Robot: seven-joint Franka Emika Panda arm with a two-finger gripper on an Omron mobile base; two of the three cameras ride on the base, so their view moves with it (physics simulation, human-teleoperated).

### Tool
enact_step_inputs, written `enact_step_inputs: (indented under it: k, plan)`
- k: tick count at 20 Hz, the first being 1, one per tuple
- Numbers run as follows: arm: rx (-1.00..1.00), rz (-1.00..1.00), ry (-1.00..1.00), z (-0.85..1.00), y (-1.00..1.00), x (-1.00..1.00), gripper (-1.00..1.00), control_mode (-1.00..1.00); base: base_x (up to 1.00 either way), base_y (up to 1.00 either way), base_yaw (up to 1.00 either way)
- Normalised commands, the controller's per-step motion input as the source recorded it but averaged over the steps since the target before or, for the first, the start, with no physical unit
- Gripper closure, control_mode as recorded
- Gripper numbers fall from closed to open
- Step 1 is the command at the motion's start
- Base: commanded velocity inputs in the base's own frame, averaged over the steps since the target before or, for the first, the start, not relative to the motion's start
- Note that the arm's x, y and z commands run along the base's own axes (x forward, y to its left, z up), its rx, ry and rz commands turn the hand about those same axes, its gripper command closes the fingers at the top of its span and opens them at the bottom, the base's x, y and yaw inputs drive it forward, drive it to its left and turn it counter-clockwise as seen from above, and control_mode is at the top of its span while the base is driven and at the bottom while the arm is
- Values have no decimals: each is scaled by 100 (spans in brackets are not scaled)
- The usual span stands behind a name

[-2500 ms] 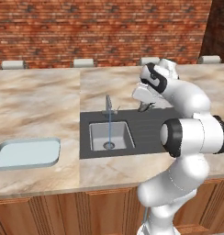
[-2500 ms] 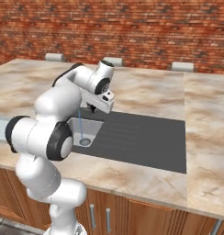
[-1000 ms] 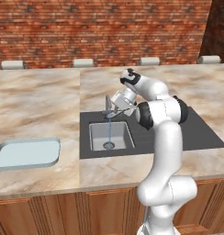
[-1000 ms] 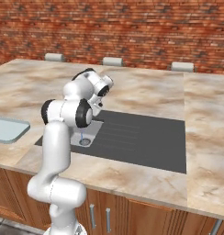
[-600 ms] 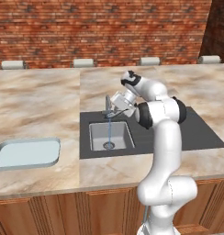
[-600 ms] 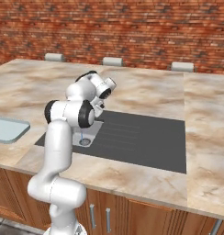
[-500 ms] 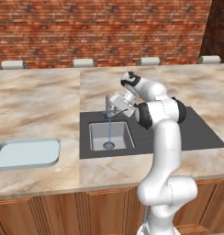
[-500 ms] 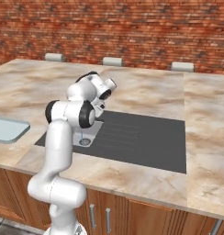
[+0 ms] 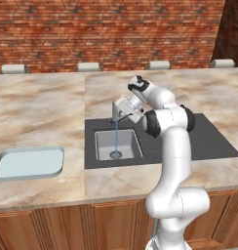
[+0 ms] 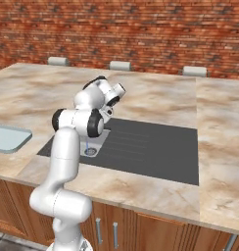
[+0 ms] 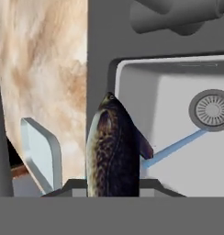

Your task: Take the fish out of the fridge, briefly rinse it in the sink, and place it on the tray next to the sink.

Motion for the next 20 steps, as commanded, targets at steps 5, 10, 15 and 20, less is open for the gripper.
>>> enact_step_inputs:
  k: [5,10,15,20]
  plan:
    - [14,0,15,0,0,-100,100,-100,0,0,0]
    - [4,3,12,14,42,-100,100,-100,0,0,0]
    - [-22,19,3,75,100,-51,100,-100,0,0,0]
    - [-36,23,-2,89,100,-17,100,-100,0,0,0]
